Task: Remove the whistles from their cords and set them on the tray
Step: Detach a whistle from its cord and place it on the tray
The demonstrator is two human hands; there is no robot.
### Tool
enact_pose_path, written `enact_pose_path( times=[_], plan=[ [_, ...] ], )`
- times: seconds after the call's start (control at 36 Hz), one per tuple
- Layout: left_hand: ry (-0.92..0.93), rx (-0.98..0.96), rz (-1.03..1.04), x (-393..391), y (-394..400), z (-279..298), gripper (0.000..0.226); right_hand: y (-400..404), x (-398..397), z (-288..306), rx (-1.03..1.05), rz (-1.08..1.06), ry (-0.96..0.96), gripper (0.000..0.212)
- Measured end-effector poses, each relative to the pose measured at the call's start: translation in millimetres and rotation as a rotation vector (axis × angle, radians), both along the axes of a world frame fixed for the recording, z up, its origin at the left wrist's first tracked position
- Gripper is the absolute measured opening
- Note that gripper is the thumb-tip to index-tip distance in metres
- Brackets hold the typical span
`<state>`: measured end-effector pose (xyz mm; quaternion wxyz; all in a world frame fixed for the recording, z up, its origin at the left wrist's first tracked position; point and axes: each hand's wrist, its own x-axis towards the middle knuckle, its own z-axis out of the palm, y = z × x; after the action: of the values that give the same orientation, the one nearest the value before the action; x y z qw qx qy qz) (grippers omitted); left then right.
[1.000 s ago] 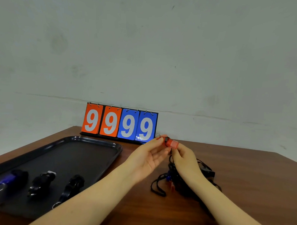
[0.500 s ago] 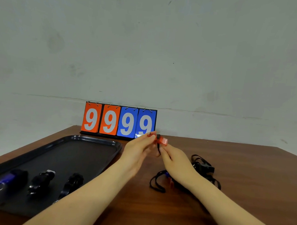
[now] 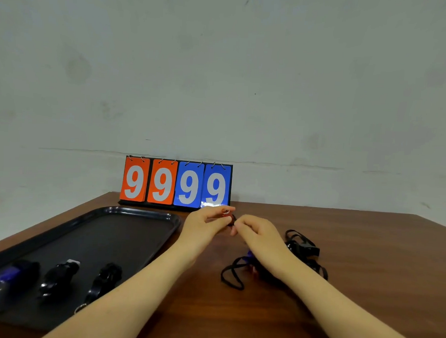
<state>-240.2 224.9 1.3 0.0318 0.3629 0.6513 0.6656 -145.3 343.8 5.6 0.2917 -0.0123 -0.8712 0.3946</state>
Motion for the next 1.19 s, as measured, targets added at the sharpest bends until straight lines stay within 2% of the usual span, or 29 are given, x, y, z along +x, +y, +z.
enact_pose_path(
  times=[0.14,0.28,0.39,0.53,0.58,0.64,0.75,0.94,1.06,1.19],
  plan=[
    [0.003,-0.047,-0.027,2.9,-1.1,1.4,0.026,12.1,-2.2,4.6,-0.264,-0.033,0.054,0.03],
    [-0.077,-0.047,-0.209,11.6,-0.4,6.4,0.024,23.8,-1.3,5.1,-0.402,-0.046,0.086,0.032],
    [-0.304,0.09,-0.446,21.6,-1.6,10.9,0.025,22.2,-1.0,4.7,-0.405,-0.026,0.102,0.034],
    [-0.53,0.283,-0.541,22.5,-0.2,13.3,0.025,23.9,-6.7,1.3,-0.405,-0.045,0.08,0.035],
    [-0.623,0.383,-0.539,21.7,1.4,13.4,0.025,26.6,-9.0,-1.5,-0.329,-0.065,0.046,0.031],
    [-0.669,0.455,-0.508,19.7,2.5,13.1,0.024,26.5,-10.3,-5.2,-0.146,-0.086,0.043,0.029],
    [-0.631,0.476,-0.413,14.2,3.0,9.8,0.022,15.9,-11.3,-10.4,0.18,-0.084,-0.01,0.022],
    [-0.418,0.292,-0.155,0.1,2.1,3.8,0.024,10.2,-13.3,-11.3,0.375,-0.083,-0.057,0.024],
    [-0.354,0.23,-0.077,-3.4,4.5,-1.1,0.026,6.9,-11.1,-8.0,0.331,-0.069,-0.054,0.024],
    [-0.278,0.134,-0.006,-7.4,3.7,-1.9,0.031,6.1,-8.3,-3.2,0.098,-0.066,0.026,0.029]
  ],
)
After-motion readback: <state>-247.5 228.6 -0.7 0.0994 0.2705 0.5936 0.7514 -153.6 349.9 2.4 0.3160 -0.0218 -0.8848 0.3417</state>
